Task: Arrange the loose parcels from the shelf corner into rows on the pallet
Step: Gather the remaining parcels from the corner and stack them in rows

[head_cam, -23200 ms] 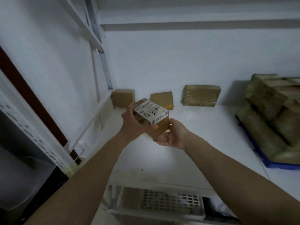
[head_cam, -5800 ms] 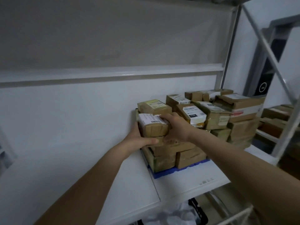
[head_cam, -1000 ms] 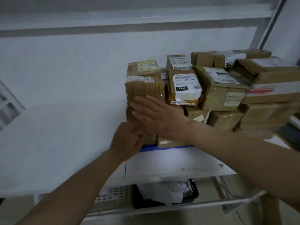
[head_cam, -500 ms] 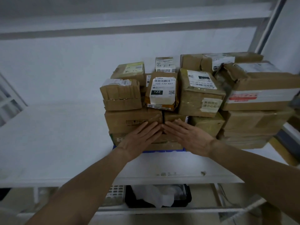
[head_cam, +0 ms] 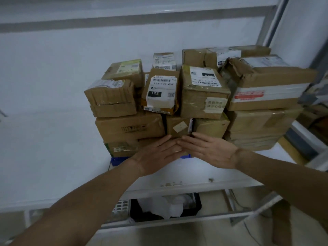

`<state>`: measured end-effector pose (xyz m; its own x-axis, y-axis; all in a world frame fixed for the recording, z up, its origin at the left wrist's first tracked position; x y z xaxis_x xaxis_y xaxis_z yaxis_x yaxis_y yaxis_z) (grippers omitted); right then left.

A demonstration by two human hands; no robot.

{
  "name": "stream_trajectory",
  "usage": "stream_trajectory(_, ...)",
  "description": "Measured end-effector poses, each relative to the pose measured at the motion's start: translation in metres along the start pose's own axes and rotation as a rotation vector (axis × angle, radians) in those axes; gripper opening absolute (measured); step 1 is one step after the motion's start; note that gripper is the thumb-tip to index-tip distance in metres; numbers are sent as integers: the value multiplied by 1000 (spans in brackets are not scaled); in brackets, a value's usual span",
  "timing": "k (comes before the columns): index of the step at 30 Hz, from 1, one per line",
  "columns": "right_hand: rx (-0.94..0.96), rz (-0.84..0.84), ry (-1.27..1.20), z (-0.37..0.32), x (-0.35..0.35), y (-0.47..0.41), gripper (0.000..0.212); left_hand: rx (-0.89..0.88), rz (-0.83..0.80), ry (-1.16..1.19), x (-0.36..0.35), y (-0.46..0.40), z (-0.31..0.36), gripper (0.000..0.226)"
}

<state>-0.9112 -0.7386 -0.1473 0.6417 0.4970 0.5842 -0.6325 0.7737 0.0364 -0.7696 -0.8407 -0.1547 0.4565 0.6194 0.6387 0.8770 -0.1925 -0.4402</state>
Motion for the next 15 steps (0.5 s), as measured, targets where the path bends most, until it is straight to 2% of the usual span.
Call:
stream_trajectory(4,-56,-98,-21,7,-14,38,71,6,-127,-50,-6,-25,9,59)
stream_trajectory(8,-66,-157,-34,16,-22,35,71,57,-214,-102,-16,-29,4,65)
stream_trajectory(11,-96,-172,-44,18,-25,33,73,70,-179,-6,-14,-33,7,57)
stream_trajectory(15,-139,-113,-116,5,-16,46,60,51,-64,145,-4,-50,23,37)
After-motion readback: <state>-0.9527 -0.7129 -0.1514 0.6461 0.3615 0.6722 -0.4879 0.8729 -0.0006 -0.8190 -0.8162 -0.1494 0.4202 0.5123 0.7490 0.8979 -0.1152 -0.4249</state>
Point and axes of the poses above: each hand's wrist, its own y-axis away from the middle knuckle, its own x-axis out of the back of the hand, z = x × y, the point moved 5 cm from there along -y, towards the middle knuckle, and after that the axes turned 12 degrees about x, right-handed, at the moved point
